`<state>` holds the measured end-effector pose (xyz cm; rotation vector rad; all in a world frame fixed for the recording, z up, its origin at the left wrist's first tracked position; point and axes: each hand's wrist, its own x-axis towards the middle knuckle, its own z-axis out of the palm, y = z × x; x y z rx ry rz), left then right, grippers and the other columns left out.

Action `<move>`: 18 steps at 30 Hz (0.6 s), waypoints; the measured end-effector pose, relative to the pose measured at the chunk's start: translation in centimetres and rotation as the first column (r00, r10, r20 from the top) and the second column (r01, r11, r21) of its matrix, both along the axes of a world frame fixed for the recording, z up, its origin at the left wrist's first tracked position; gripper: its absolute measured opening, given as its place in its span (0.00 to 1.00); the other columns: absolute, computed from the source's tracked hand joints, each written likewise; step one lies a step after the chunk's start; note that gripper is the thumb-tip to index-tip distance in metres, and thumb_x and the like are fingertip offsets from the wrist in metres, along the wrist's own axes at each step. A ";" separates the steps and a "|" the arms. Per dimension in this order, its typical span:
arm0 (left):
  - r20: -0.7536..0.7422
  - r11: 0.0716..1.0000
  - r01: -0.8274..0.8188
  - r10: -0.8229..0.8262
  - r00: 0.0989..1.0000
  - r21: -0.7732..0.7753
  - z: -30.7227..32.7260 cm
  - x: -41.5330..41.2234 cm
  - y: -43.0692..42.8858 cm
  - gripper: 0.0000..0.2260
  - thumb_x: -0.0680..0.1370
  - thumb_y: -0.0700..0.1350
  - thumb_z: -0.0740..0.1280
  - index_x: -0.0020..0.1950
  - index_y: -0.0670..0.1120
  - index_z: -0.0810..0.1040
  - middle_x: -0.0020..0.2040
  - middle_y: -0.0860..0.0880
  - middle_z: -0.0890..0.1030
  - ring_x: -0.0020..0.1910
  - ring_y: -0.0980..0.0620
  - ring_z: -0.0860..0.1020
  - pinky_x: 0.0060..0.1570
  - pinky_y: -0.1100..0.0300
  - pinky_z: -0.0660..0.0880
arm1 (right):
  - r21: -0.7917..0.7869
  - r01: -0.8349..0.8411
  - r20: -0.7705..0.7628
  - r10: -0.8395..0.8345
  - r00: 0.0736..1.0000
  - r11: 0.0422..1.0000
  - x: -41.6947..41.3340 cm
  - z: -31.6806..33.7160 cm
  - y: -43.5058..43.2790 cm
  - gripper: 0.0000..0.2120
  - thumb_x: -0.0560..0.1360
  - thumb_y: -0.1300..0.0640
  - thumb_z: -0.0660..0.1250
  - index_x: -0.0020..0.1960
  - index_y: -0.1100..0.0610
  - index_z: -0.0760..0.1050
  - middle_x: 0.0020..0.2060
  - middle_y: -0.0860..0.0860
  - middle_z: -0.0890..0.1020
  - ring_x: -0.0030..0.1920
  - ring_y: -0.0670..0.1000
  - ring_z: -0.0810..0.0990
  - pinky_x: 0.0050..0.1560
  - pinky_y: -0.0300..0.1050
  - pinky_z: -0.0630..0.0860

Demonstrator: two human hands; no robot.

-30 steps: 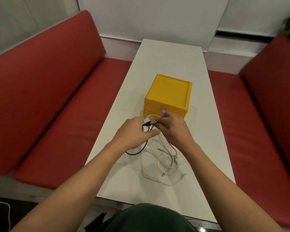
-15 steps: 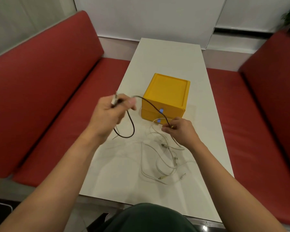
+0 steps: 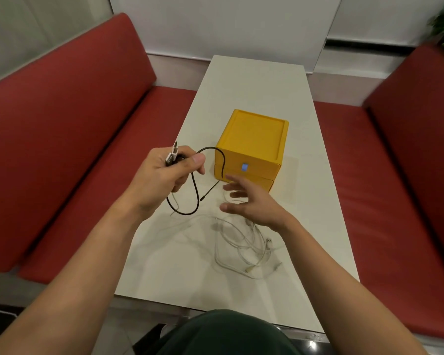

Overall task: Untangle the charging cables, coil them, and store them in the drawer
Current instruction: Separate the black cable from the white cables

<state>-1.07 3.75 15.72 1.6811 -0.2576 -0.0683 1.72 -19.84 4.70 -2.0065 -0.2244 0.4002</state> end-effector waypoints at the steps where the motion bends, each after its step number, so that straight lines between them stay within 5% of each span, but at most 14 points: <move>1: 0.004 1.000 0.016 -0.016 1.000 -0.010 0.1 0.0 0.0 0.12 0.78 0.49 0.69 0.36 0.47 0.82 0.27 0.51 0.60 0.27 0.53 0.57 0.29 0.58 0.55 | 0.019 -0.010 0.000 0.010 1.000 1.000 -0.2 -0.1 0.6 0.41 0.71 0.45 0.80 0.79 0.41 0.63 0.69 0.43 0.76 0.66 0.45 0.77 0.65 0.51 0.79; 4: 0.013 0.994 0.101 -0.101 0.995 -0.046 0.4 -0.2 0.0 0.12 0.77 0.52 0.72 0.37 0.47 0.83 0.31 0.37 0.61 0.29 0.50 0.56 0.29 0.59 0.56 | 0.055 0.040 0.052 -0.043 0.998 0.998 -0.8 -0.4 2.5 0.38 0.73 0.42 0.77 0.78 0.40 0.63 0.69 0.42 0.74 0.66 0.46 0.76 0.62 0.47 0.79; 9: 0.002 0.986 0.103 -0.104 0.995 -0.131 0.7 0.0 0.7 0.13 0.73 0.56 0.74 0.37 0.47 0.83 0.31 0.34 0.59 0.26 0.56 0.58 0.28 0.62 0.56 | 0.030 0.187 0.213 -0.189 0.959 0.982 -0.2 -0.6 3.1 0.03 0.82 0.47 0.68 0.55 0.44 0.77 0.60 0.43 0.81 0.64 0.47 0.78 0.61 0.51 0.78; 12: 0.006 0.990 0.057 -0.057 0.998 -0.125 0.7 0.3 1.3 0.14 0.73 0.56 0.74 0.36 0.46 0.82 0.27 0.43 0.59 0.26 0.55 0.57 0.29 0.57 0.54 | 0.183 0.249 0.122 -0.273 0.954 0.951 0.2 -0.2 2.1 0.06 0.85 0.48 0.61 0.54 0.50 0.73 0.54 0.44 0.85 0.60 0.46 0.82 0.61 0.50 0.78; 15: -0.026 0.993 -0.072 0.070 0.997 -0.098 0.4 0.9 2.0 0.13 0.78 0.49 0.72 0.35 0.46 0.81 0.27 0.50 0.60 0.27 0.52 0.56 0.28 0.58 0.54 | 0.351 0.348 0.050 -0.388 0.920 0.870 0.7 0.6 0.5 0.07 0.87 0.52 0.57 0.57 0.56 0.69 0.42 0.49 0.83 0.43 0.51 0.84 0.50 0.47 0.82; 18: -0.030 0.976 -0.140 0.147 0.989 0.169 -0.4 1.4 2.7 0.15 0.79 0.51 0.72 0.36 0.46 0.81 0.26 0.54 0.62 0.26 0.54 0.58 0.30 0.58 0.55 | 0.132 0.420 0.147 -0.436 0.888 0.898 1.3 0.3 -2.5 0.07 0.86 0.52 0.59 0.59 0.55 0.72 0.40 0.52 0.74 0.35 0.49 0.74 0.39 0.46 0.83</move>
